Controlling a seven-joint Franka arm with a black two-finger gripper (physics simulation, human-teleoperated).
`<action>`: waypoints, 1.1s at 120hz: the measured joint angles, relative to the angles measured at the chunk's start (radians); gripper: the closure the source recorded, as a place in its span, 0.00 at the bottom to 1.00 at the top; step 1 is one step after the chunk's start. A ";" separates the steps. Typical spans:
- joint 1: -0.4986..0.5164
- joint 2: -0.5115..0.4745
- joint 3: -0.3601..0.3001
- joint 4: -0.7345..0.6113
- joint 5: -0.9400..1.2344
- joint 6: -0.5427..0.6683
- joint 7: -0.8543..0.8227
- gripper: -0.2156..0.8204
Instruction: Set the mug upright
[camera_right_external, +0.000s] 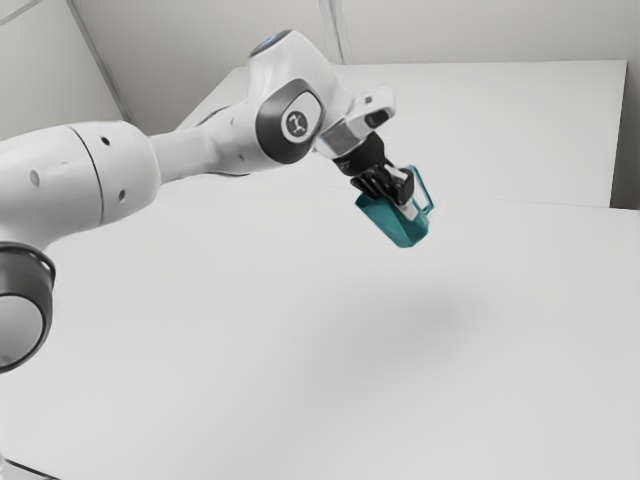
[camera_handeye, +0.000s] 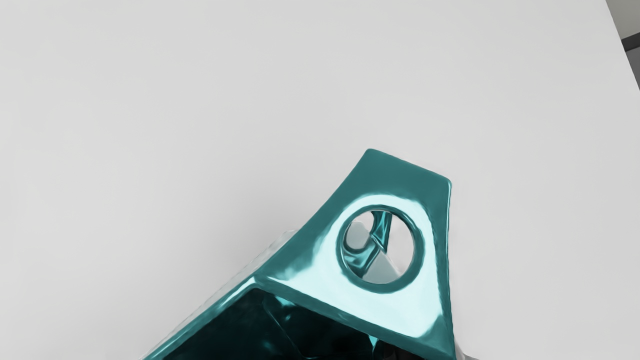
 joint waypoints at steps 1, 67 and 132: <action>0.004 -0.003 0.001 0.000 0.013 -0.009 -0.001 0.96; 0.161 -0.180 0.058 -0.297 0.371 -0.087 -0.021 0.96; 0.167 -0.153 0.057 -0.557 0.442 0.229 -0.126 0.96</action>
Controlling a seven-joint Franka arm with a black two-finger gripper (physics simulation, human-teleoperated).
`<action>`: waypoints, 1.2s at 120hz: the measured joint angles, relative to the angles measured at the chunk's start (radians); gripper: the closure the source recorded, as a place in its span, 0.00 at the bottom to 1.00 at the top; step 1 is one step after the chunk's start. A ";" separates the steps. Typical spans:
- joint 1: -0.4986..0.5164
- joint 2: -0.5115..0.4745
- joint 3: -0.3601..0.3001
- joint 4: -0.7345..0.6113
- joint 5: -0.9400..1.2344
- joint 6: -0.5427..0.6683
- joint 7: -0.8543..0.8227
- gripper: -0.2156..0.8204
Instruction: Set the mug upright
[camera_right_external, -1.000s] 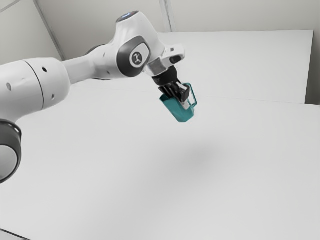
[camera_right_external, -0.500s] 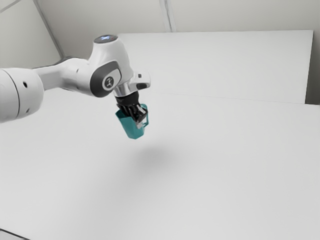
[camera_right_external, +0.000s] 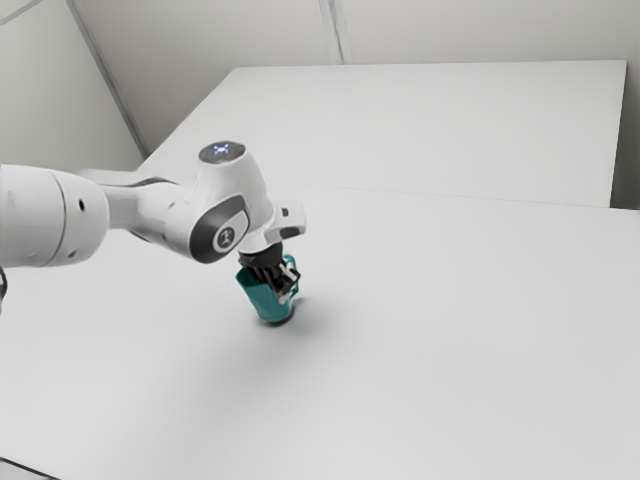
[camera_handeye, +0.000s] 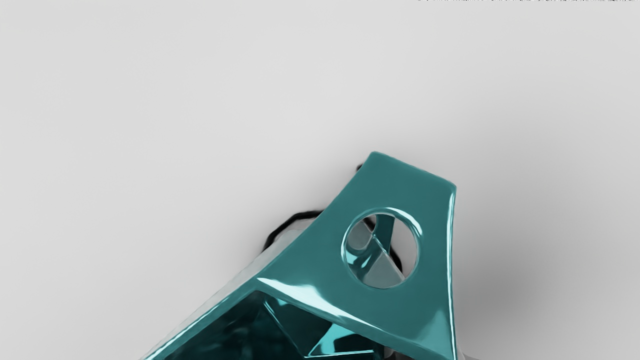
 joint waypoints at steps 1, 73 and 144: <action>0.000 0.001 0.000 -0.001 0.000 0.003 -0.001 0.96; -0.012 -0.086 -0.008 0.078 -0.083 -0.023 -0.028 0.29; 0.105 0.068 -0.002 0.701 -0.133 -0.645 0.047 0.21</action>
